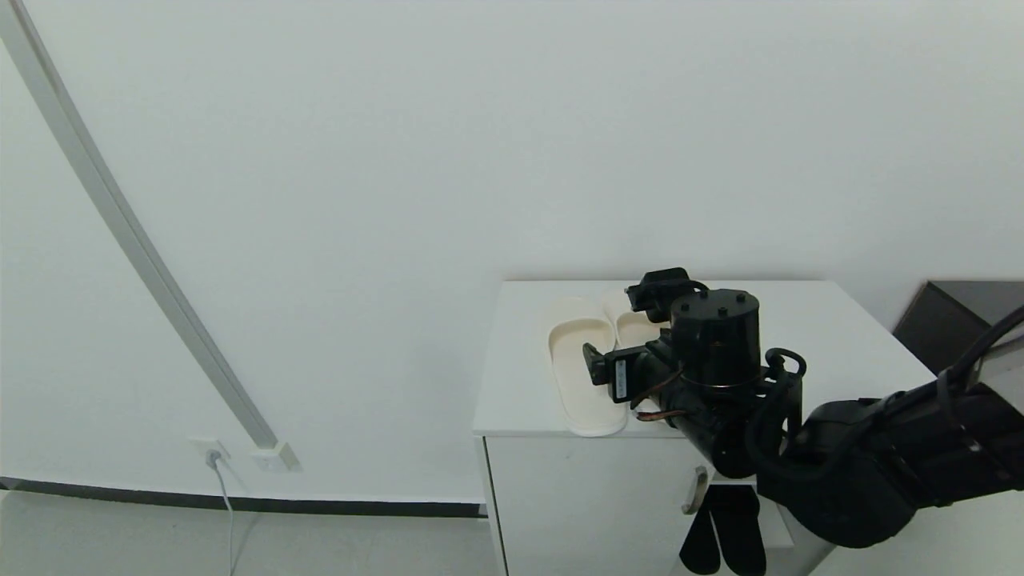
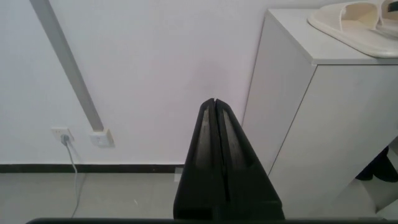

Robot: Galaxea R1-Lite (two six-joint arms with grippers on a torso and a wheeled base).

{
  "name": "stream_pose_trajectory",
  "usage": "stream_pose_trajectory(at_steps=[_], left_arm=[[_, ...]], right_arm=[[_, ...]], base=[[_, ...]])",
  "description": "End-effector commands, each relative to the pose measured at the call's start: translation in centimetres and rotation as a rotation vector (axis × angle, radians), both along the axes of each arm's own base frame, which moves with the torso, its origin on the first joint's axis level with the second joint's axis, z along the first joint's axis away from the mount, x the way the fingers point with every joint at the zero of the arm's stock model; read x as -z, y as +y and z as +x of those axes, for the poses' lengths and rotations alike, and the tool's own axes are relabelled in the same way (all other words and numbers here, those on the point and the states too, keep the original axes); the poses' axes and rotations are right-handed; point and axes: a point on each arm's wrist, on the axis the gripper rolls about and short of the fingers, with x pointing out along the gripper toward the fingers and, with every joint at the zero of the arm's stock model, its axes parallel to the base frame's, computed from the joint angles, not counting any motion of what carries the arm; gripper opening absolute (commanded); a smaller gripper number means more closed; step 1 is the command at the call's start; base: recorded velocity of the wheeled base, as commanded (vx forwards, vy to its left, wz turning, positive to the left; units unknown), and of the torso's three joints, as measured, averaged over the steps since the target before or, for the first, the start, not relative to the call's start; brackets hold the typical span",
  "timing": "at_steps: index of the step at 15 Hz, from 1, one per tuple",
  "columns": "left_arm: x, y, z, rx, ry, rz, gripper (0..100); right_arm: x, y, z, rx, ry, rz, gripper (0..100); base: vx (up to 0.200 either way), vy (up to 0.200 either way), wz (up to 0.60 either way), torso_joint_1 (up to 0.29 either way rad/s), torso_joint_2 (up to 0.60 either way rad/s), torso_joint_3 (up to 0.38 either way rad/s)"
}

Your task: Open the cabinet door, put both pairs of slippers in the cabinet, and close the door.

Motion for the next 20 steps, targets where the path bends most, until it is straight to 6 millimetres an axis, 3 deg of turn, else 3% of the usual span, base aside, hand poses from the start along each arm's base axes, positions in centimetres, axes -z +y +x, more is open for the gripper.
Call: stream_pose_trajectory(at_steps=[1,6,14,20], left_arm=[[0.0,0.0,0.0,0.000,-0.001,0.000,0],[0.0,0.0,0.0,0.000,-0.001,-0.002,0],[0.0,0.0,0.0,-0.002,0.000,-0.002,0],[0.0,0.0,0.0,-0.002,-0.001,-0.002,0]], right_arm=[[0.5,0.1,0.9,-0.004,0.009,-0.008,100],[1.7,0.5,3.1,-0.020,0.026,-0.019,100],[1.8,1.8,8.0,-0.001,0.032,-0.022,100],[2.0,2.0,8.5,0.002,0.038,-0.030,100]], base=[[0.000,0.000,0.00,0.000,0.00,0.000],[0.000,0.000,0.00,0.000,0.00,0.000],[0.000,0.000,0.00,0.000,0.00,0.000],[0.000,0.000,0.00,0.000,0.00,0.000]])
